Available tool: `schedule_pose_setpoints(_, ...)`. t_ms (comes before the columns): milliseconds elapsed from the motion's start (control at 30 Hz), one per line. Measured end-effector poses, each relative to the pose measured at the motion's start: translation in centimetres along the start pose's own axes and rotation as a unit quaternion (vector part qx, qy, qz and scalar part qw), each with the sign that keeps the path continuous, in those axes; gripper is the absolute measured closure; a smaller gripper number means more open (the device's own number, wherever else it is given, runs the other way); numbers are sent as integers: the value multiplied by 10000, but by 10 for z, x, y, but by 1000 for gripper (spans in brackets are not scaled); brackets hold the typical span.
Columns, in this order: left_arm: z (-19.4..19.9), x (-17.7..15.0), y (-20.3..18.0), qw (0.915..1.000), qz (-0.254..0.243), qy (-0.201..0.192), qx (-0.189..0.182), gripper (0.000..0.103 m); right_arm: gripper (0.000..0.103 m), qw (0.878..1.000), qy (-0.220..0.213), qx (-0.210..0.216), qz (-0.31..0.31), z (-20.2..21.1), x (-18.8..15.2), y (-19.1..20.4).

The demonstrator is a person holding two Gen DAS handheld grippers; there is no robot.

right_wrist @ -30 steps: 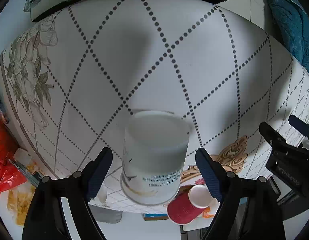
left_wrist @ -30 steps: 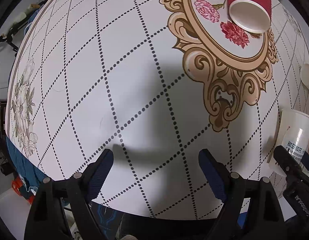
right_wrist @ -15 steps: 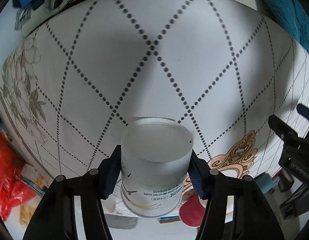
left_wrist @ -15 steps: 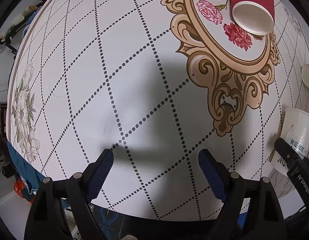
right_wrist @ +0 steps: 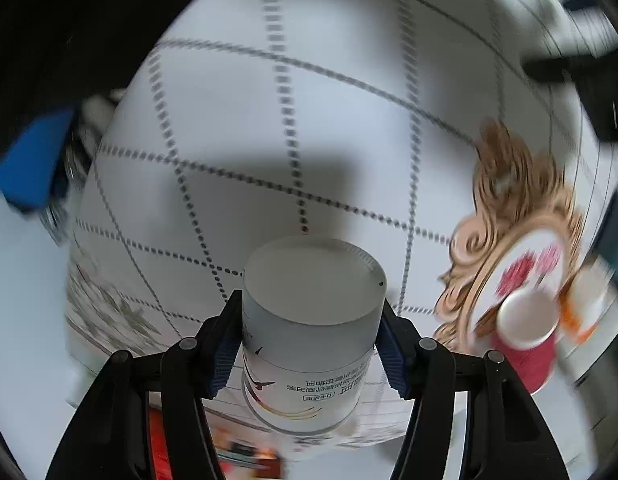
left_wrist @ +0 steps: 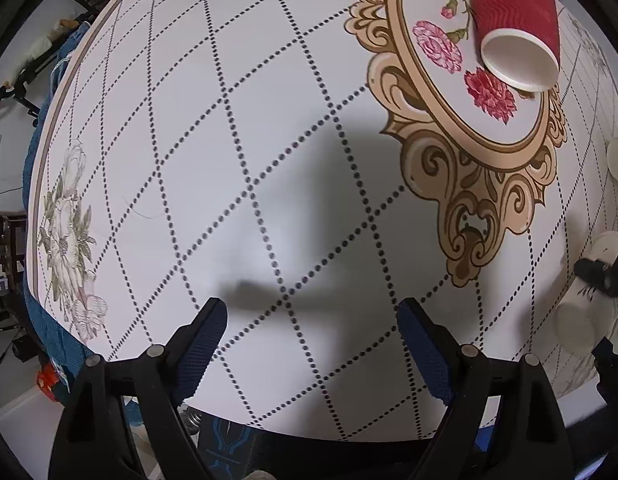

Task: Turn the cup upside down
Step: 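Rotate the held white paper cup bottom-up with the right tool, then lower the inverted cup with the right tool onto the tablecloth beside the tray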

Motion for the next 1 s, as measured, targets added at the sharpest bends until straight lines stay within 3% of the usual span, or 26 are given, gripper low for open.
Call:
schedule_pose_setpoints(133, 4, 2, 13, 10000, 18, 4, -4, 16, 40, 9952, 42, 776, -593, -1, -6, -23)
schedule_pose_setpoints(267, 10, 5, 19, 10000, -10, -20, 19, 16, 40, 9791, 99, 1620, -1223, -10, -13, -38)
schedule_pose_setpoints(367, 13, 5, 21, 10000, -35, -33, 34, 16, 40, 9534, 76, 2436, -1780, -14, -16, -54)
schedule_pose_setpoints(533, 17, 8, 23, 9999, -95, -50, 69, 16, 40, 9094, 16, 3322, -2503, -17, -18, -78)
schedule_pose_setpoints(600, 17, 10, 20, 9999, -130, -63, 89, 16, 40, 8839, 1, 3693, -2869, -25, -25, -89)
schedule_pose_setpoints(900, 19, 11, 11, 9995, -258, -86, 160, 16, 40, 7377, -375, 5333, -4123, -34, -29, -136)
schedule_pose_setpoints(1000, 15, 5, 2, 9994, -284, -98, 176, 16, 40, 7029, -440, 5599, -4365, -35, -31, -146)
Point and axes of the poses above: each gripper's, at about its wrist camera, not at the fingertips, and z roughly against the way its jaws point, y to its left, x to its top, the point moved 10 cm from there along -z, roughly the way its jaws point, and after that the axes turned 13 degrees about y, right-handed, at the moved point
